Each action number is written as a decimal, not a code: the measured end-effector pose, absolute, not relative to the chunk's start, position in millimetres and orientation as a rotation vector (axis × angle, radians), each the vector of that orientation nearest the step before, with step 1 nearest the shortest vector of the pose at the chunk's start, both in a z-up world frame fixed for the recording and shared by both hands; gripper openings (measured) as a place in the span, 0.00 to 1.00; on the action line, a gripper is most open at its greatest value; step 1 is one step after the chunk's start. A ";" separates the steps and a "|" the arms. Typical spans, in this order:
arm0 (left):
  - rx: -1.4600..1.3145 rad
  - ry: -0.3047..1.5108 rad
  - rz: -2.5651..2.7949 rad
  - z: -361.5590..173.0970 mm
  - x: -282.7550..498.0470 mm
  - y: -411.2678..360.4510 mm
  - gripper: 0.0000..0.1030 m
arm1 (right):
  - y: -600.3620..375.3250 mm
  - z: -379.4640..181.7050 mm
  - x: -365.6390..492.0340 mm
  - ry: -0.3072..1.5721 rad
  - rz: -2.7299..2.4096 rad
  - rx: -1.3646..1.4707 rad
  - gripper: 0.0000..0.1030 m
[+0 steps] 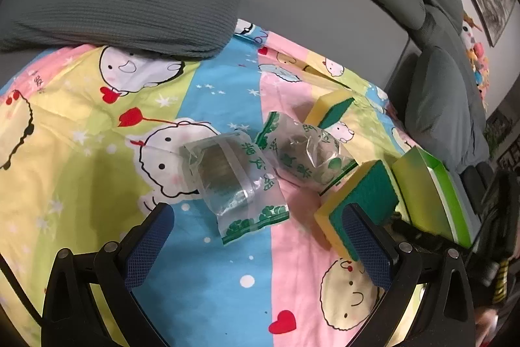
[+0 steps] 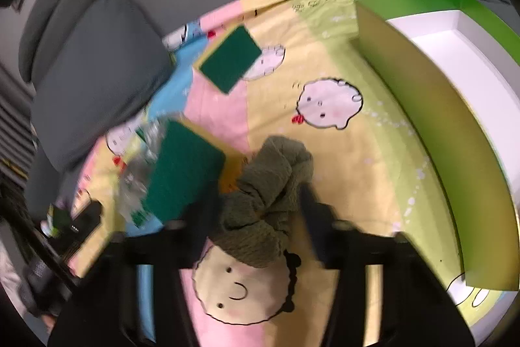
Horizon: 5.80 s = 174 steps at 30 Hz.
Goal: Organize objects
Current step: 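Grasp the grey-green cloth with the right gripper and lift it, then carry the cloth into the green-rimmed white box and open the right gripper, then move the left gripper to the yellow sponge and grasp it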
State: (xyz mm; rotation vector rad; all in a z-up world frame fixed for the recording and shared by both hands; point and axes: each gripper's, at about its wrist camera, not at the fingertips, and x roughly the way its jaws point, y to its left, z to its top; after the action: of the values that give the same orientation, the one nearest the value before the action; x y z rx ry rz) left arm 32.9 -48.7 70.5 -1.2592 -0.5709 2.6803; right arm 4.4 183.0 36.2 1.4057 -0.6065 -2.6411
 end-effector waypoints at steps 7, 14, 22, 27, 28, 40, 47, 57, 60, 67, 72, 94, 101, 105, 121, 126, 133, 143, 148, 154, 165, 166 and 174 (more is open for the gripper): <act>-1.270 -0.567 2.701 72.0 37.8 -53.3 1.00 | 184.6 60.9 23.3 -0.617 -2.674 1.236 0.08; -1.278 -0.607 2.672 71.1 37.9 -58.4 1.00 | 157.1 96.5 43.6 -0.642 -2.485 0.959 0.08; -1.339 -0.583 2.585 62.8 32.9 -49.7 1.00 | 136.7 53.2 11.4 -0.645 -2.449 1.242 0.11; -1.369 -0.482 2.538 58.3 34.0 -29.0 1.00 | 148.4 30.1 3.6 -0.632 -2.561 1.464 0.21; -1.372 -0.471 2.527 57.9 34.5 -26.4 1.00 | 150.6 33.2 4.6 -0.639 -2.573 1.443 0.31; -1.318 -0.367 2.510 59.9 37.8 7.5 0.90 | 148.4 46.0 6.2 -0.705 -2.495 1.280 0.51; -1.414 -0.364 2.450 37.1 24.5 21.8 0.64 | 136.8 25.9 -8.4 -0.726 -2.394 1.363 0.41; -1.359 -0.386 2.419 41.6 27.2 30.6 0.47 | 139.4 25.0 -1.2 -0.746 -2.333 1.353 0.18; -1.279 -0.375 2.438 56.7 35.7 34.3 0.47 | 143.7 41.8 9.7 -0.734 -2.359 1.276 0.19; -1.126 -0.357 2.462 84.5 48.5 46.5 0.47 | 160.0 70.0 28.6 -0.708 -2.416 1.134 0.21; -1.158 -0.371 2.414 80.0 40.9 60.9 0.47 | 176.3 66.5 30.7 -0.726 -2.457 1.166 0.21; -1.209 -0.514 2.013 73.7 14.6 166.4 0.47 | 270.3 84.6 59.6 -0.853 -2.699 1.088 0.21; -1.214 -0.487 1.966 80.2 14.7 192.6 0.47 | 292.7 90.4 69.3 -0.926 -2.731 1.034 0.21; -1.220 -0.464 1.936 83.0 14.7 207.7 0.47 | 306.5 92.3 75.9 -0.962 -2.754 1.017 0.21; -1.291 -0.429 1.893 76.4 22.8 237.8 0.47 | 340.4 73.6 77.7 -1.054 -2.830 1.124 0.21; -1.276 -0.436 1.915 80.6 26.6 233.4 0.47 | 346.5 71.3 81.2 -1.093 -2.862 1.150 0.21; -1.203 -0.415 1.997 94.2 31.3 209.7 0.48 | 346.1 78.6 92.7 -1.098 -2.902 1.094 0.41; -1.223 -0.448 2.299 84.3 12.8 151.0 0.66 | 325.8 89.1 88.1 -1.091 -2.786 0.998 0.46; -1.229 -0.382 2.314 64.5 9.0 154.5 0.66 | 312.0 88.3 77.6 -1.049 -2.760 1.028 0.46; -1.187 -0.363 2.285 58.1 8.7 163.0 0.71 | 309.1 85.9 73.8 -1.028 -2.771 1.069 0.46; -1.373 -0.320 2.131 53.3 30.9 163.9 0.71 | 308.9 85.8 78.6 -1.020 -2.767 1.088 0.46; -1.393 -0.341 2.122 51.2 30.0 164.2 0.71 | 308.2 86.2 79.4 -1.020 -2.765 1.082 0.46; -1.466 -0.514 2.064 42.6 25.8 154.2 0.71 | 309.3 87.0 82.2 -1.024 -2.779 1.079 0.46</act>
State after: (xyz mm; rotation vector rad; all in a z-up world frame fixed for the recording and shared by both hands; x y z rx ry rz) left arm 25.8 154.2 42.6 -1.4658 -0.5143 2.0643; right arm 82.2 309.3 87.0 1.0787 -1.0238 -2.7787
